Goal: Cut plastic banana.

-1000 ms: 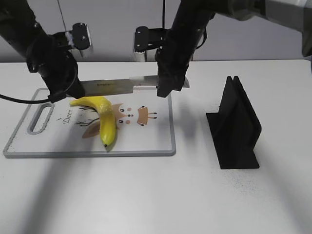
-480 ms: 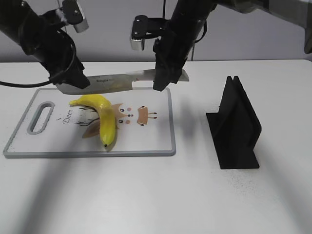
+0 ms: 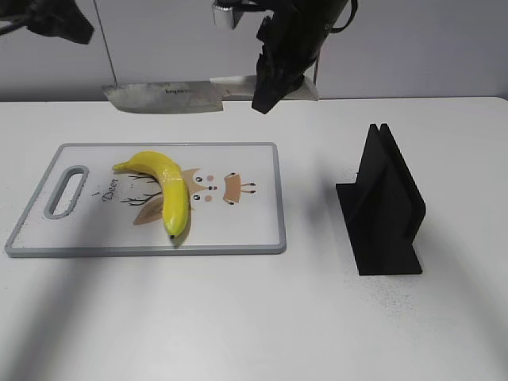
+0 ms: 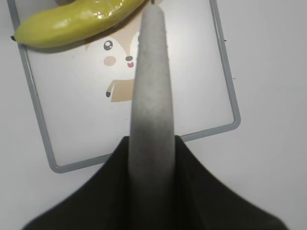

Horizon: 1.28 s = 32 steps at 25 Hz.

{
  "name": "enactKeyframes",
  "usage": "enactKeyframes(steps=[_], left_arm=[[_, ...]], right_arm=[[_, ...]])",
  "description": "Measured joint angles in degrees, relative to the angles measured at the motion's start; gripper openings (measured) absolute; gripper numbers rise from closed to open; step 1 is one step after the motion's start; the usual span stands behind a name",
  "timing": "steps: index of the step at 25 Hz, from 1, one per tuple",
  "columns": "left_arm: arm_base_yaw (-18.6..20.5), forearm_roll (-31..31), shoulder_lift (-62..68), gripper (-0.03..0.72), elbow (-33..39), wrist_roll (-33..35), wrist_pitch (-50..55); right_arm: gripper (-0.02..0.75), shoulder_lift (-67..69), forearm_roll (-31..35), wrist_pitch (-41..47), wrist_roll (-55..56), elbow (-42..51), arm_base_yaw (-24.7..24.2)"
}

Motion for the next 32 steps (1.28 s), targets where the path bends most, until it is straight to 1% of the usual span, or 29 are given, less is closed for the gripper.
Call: enactKeyframes(steps=[3,5,7,9,11,13,15,19,24,29,32], left_arm=[[2.48,5.90,-0.38,0.583,-3.95,-12.75,8.55],[3.91,9.61,-0.38,0.579,-6.49,-18.04,15.09],[5.12,12.43,-0.44,0.577,-8.73,-21.68,21.91],[5.54,15.57,-0.69,0.575,-9.51,-23.98,26.11],[5.66,17.97,-1.01,0.576,-9.50,-26.29,27.60],[5.66,18.47,-2.21,0.576,-8.20,-27.71,27.98],[5.66,16.94,-4.20,0.576,-5.91,-28.19,28.02],[5.66,14.75,-10.77,0.576,1.28,-28.30,28.08],[5.66,16.90,-22.81,0.576,12.80,-28.30,28.25],[5.66,17.03,-36.48,0.576,23.27,-28.30,28.42],[5.66,17.03,-45.09,0.576,28.77,-28.30,28.42]], right_arm=[[0.163,-2.47,0.00,0.05,9.73,0.06,0.00],[0.163,-3.85,0.00,0.05,17.68,0.06,0.00],[0.163,-5.09,-0.49,0.05,24.41,0.11,0.00],[0.163,-6.38,-1.81,0.12,29.31,0.57,0.00],[0.163,-8.23,-3.33,0.12,35.03,1.54,0.00],[0.163,-10.56,-4.51,0.12,39.69,3.05,0.00],[0.163,-13.55,-5.09,0.12,42.71,5.39,0.00],[0.163,-19.03,-5.09,0.12,45.86,10.78,0.00],[0.163,-26.50,-5.98,0.12,46.90,21.09,0.00],[0.163,-35.70,-7.85,-0.24,47.00,33.89,0.00],[0.163,-42.08,-8.03,-2.57,47.80,41.83,0.00]])
